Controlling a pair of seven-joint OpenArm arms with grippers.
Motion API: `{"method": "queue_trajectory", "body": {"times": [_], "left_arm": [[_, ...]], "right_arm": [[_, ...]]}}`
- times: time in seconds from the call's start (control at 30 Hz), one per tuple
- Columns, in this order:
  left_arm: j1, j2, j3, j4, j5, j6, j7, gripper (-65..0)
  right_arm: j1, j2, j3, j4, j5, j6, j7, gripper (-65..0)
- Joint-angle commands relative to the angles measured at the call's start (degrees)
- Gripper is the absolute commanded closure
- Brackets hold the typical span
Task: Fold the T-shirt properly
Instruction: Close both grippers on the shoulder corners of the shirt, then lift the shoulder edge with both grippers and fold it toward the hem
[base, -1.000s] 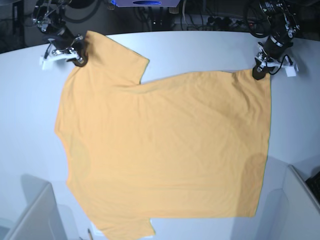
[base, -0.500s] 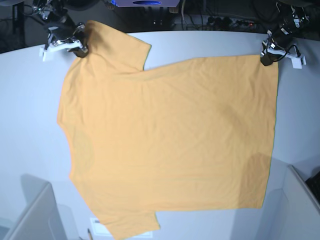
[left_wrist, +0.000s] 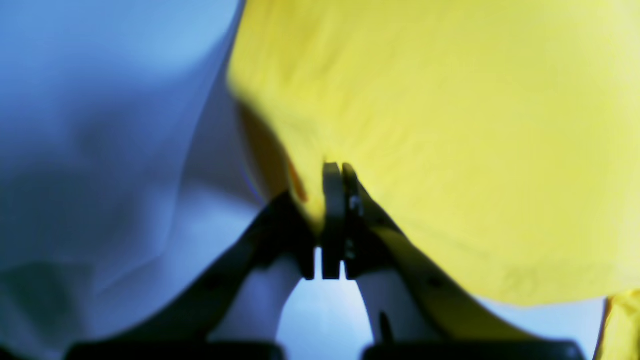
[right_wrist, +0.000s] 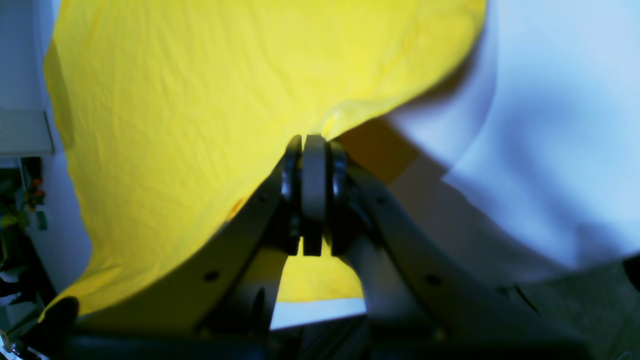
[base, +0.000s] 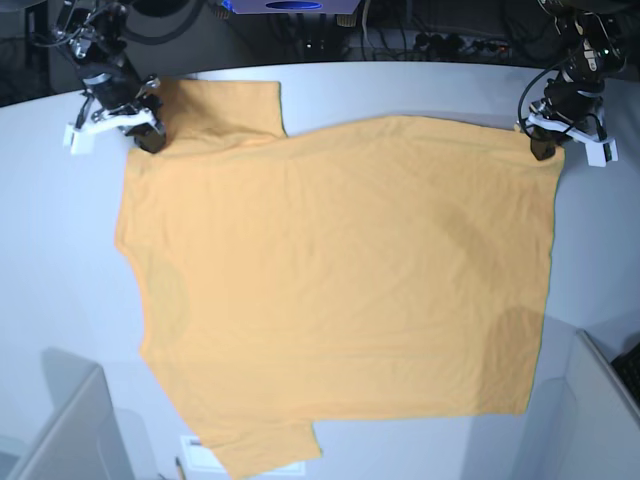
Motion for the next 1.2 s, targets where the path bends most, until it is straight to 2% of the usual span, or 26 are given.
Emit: {"method": "queue_trajectory", "body": {"times": [0.0, 0.13, 0.33, 0.5, 0.6, 0.73, 0.93, 1.17], "left_arm": [[0.35, -0.68, -0.3, 1.0, -0.52, -0.29, -0.82, 0.0], [-1.5, -0.68, 0.58, 0.38, -0.35, -0.2, -0.73, 0.0], [-5.54, -0.41, 0.85, 0.47, 6.07, -0.2, -0.73, 0.0], [-7.65, -0.5, 3.57, 0.47, 8.35, 0.94, -0.73, 0.0], [-8.97, -0.5, 3.92, 0.47, 8.44, 2.97, -0.73, 0.0], [-11.34, -0.5, 3.92, -0.06, 8.53, 4.2, -0.73, 0.0], [-16.09, -0.77, 5.68, -5.95, 8.53, 6.04, -0.73, 0.0], [-20.05, -0.77, 5.86, -9.2, 8.53, 6.22, -0.73, 0.0]], "right_arm": [[0.77, 0.47, 0.18, 1.12, 0.92, 0.35, 0.99, 0.0], [3.93, 0.47, 0.18, 1.12, 1.01, 0.61, 0.99, 0.0], [8.59, 0.47, 0.18, 1.12, 1.01, 0.35, 0.91, 0.0], [15.1, 0.38, 0.27, 0.59, 0.57, 0.26, -4.72, 0.0], [18.88, 0.47, 0.62, -0.46, 0.48, -0.09, -6.39, 0.0], [22.83, 0.74, 0.27, -3.1, 0.48, -2.82, -7.09, 0.0], [28.9, 2.58, 0.18, -12.42, 0.48, -2.99, -6.83, 0.0], [33.91, 3.11, 0.09, -18.75, 0.22, -2.99, -6.65, 0.0]]}}
